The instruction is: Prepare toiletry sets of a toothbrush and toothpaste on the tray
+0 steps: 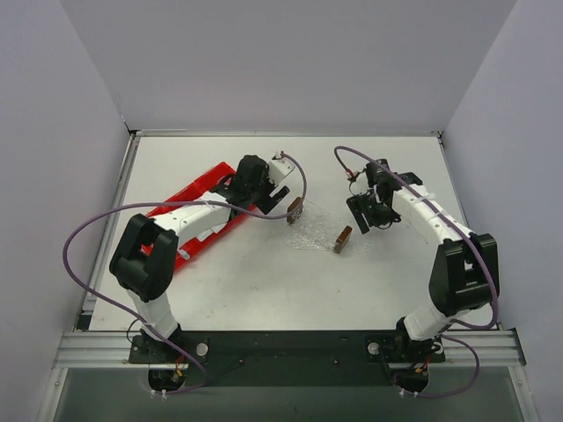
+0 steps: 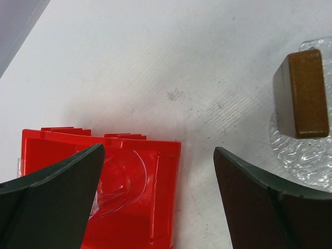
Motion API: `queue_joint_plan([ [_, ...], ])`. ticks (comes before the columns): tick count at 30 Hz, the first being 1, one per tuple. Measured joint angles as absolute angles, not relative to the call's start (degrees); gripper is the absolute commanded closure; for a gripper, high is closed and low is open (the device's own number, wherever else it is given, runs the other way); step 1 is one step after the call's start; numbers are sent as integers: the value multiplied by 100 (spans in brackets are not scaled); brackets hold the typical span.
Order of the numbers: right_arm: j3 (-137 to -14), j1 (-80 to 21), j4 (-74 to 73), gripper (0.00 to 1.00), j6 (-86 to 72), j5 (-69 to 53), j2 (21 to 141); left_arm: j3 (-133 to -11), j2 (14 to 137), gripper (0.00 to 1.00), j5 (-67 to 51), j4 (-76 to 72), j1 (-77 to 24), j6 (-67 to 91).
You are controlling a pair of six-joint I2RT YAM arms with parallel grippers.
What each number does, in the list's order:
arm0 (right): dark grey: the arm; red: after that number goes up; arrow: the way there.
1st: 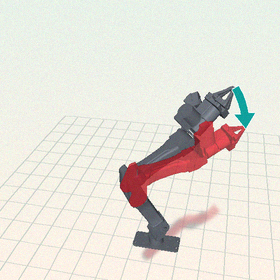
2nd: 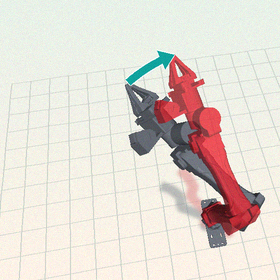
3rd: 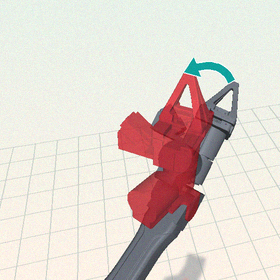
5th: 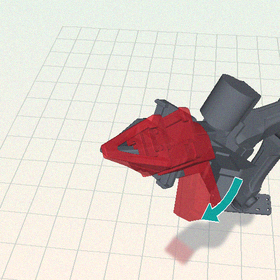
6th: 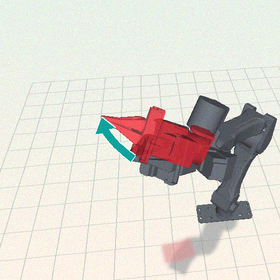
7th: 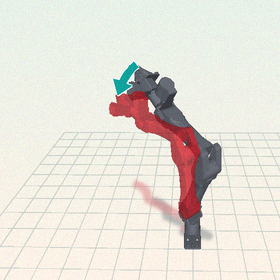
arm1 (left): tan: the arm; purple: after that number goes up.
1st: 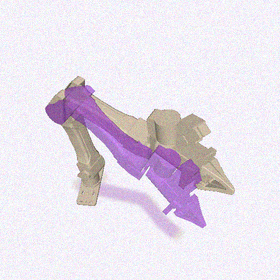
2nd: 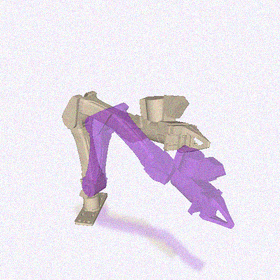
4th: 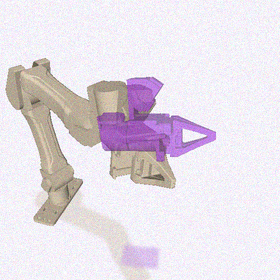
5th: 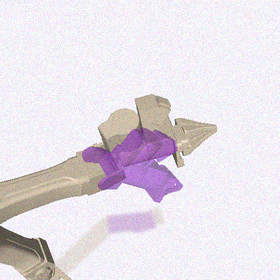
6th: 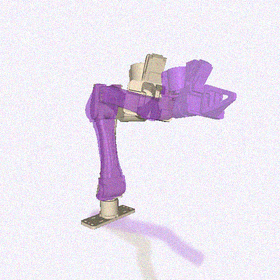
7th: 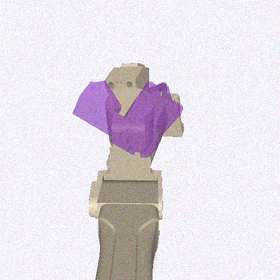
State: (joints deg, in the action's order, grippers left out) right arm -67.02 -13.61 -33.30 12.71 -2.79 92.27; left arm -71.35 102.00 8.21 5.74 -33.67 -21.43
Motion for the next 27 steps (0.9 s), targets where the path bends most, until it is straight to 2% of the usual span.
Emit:
queue_joint_plan([
  [6, -6628, -1632, -3439, 39, 1199, -314, 8641, -7579, 10315, 3, 506, 598, -3310, -1632],
  [13, -6239, -2003, -3468, 39, 1251, -814, 8051, -8619, 11069, 2, 200, 578, -3238, -1044],
  [27, -5666, -2875, -2880, 40, 1426, -902, 8020, -9638, 12311, 2, -891, 1050, -3214, -521],
])
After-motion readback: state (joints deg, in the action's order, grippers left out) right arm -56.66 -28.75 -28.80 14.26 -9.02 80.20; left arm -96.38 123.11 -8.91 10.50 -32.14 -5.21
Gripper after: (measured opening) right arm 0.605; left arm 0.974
